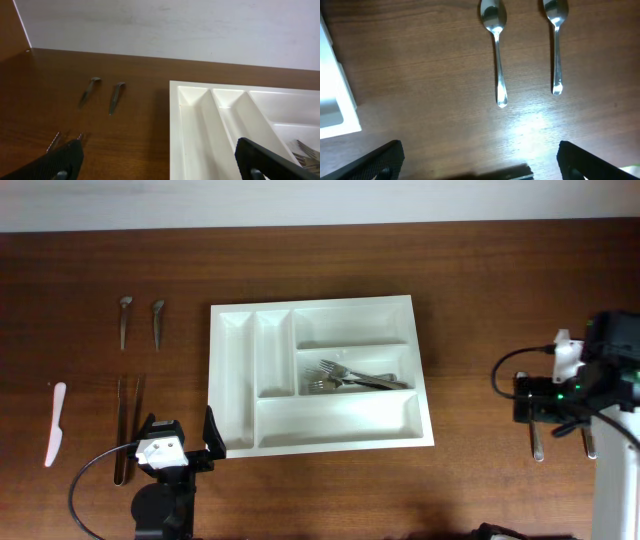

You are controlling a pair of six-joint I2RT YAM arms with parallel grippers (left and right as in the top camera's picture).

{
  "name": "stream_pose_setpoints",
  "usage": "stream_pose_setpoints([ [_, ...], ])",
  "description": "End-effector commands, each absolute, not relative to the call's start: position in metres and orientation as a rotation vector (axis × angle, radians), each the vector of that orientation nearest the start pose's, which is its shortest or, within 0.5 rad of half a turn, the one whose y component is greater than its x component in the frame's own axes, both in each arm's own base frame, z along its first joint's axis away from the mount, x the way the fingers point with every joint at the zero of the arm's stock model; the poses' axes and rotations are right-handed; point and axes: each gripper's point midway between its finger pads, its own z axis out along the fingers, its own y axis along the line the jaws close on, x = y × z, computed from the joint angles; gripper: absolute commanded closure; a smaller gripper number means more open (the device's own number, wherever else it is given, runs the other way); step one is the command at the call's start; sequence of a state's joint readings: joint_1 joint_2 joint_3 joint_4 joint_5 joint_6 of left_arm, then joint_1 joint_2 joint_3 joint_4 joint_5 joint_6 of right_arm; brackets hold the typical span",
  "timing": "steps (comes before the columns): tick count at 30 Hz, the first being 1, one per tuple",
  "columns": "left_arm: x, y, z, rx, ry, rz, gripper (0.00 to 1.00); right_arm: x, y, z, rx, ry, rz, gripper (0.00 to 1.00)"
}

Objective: Pack container
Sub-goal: 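Align the right gripper above the left spoon, then lower the right gripper toward the left spoon's bowl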

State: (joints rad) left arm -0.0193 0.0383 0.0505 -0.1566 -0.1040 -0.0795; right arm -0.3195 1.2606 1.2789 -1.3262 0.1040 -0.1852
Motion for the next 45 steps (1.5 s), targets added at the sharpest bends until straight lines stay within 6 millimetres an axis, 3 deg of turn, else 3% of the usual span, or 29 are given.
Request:
stream_pose_setpoints([
  [1,0.243,0.010,0.150,-0.119,1.710,0.002,0.01,0.229,-0.091,0.204,0.261,2.838,-0.347,0.01],
  [4,0.243,0.010,0.150,-0.119,1.710,0.002,0.01,0.229,-0.093,0.201,0.258,2.842,-0.393,0.01],
  [7,0.243,0.010,0.150,-0.120,1.710,0.002,0.01,0.226,-0.109,0.195,0.325,2.833,-0.483,0.01],
  [13,0.243,0.010,0.150,-0.119,1.710,0.002,0.01,0.234,-0.117,0.179,0.361,2.806,-0.451,0.01],
  [21,0.243,0.010,0.150,-0.119,1.710,0.002,0.01,0.240,-0.116,0.152,0.334,2.817,-0.433,0.01],
  [28,0.243,0.010,0.150,-0.119,1.710,0.002,0.01,0.242,-0.117,0.141,0.331,2.852,-0.426,0.01],
  [34,0.243,0.010,0.150,-0.119,1.710,0.002,0.01,0.248,-0.087,0.133,0.022,2.900,-0.196,0.01],
  [45,0.243,0.010,0.150,-0.119,1.710,0.002,0.01,0.248,-0.099,0.096,0.059,3.030,-0.113,0.01],
])
